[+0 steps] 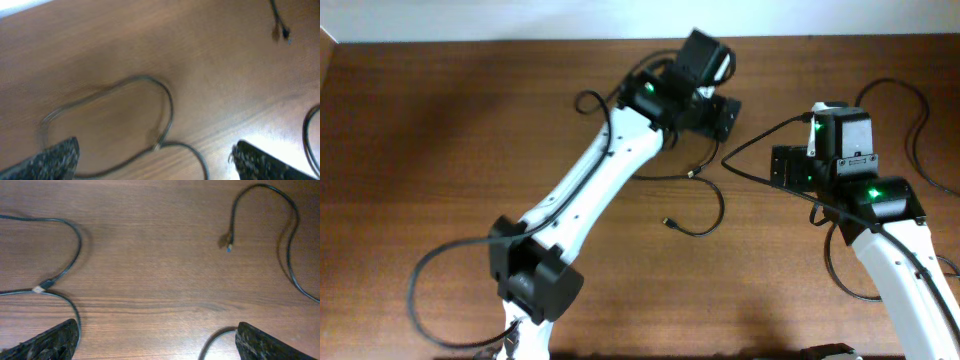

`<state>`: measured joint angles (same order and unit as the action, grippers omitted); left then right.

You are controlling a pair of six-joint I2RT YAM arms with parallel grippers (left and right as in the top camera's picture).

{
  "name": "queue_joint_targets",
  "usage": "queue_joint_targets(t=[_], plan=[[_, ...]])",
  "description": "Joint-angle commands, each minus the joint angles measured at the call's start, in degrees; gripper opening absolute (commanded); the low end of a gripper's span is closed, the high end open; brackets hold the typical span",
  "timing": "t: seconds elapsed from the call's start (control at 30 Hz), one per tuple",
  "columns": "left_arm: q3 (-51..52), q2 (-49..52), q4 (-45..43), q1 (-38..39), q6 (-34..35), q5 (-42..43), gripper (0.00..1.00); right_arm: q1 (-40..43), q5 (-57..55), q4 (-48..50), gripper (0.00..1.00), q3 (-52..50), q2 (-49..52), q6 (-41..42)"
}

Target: Untangle cables

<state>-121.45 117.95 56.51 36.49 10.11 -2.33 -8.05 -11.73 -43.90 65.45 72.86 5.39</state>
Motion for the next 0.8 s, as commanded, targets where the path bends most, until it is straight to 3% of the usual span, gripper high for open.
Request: queue_joint_targets(t=[0.0, 0.07, 0.17, 0.37, 0.6, 0.67, 0.77], plan=[[-21.79, -1.14, 15.72, -3.56, -1.18, -11.39, 0.99, -0.13, 6.64, 2.32, 0.99, 0.72, 0.11, -0.66], [-30.14, -1.22, 24.41, -6.67, -1.22, -20.35, 0.99, -2.93, 6.80, 5.64, 0.99, 0.74, 2.01, -0.87], [-34.58, -2.45, 32.76, -11.98, -1.18, -27.47, 0.99, -9.29, 6.62, 11.04, 0.99, 0.74, 5.99, -0.85], [-34.56, -11.56, 34.67, -21.18, -1.16, -27.04, 0.99, -18.58, 9.66, 15.91, 0.99, 0.74, 21.92, -0.83], [-34.34, -13.90, 35.85, -22.03, -1.18, -25.79, 0.99, -24.98, 9.62, 19.96, 0.99, 0.72, 36.22, -0.44], [-34.34, -13.90, 35.98, -22.03, -1.18, -25.75, 0.99, -24.81, 3.96, 23.23, 0.99, 0.72, 37.13, -0.46], [-34.34, -13.90, 36.13, -22.03, -1.18, -24.24, 0.99, -24.09, 0.70, 23.78, 0.99, 0.74, 37.13, -12.59]])
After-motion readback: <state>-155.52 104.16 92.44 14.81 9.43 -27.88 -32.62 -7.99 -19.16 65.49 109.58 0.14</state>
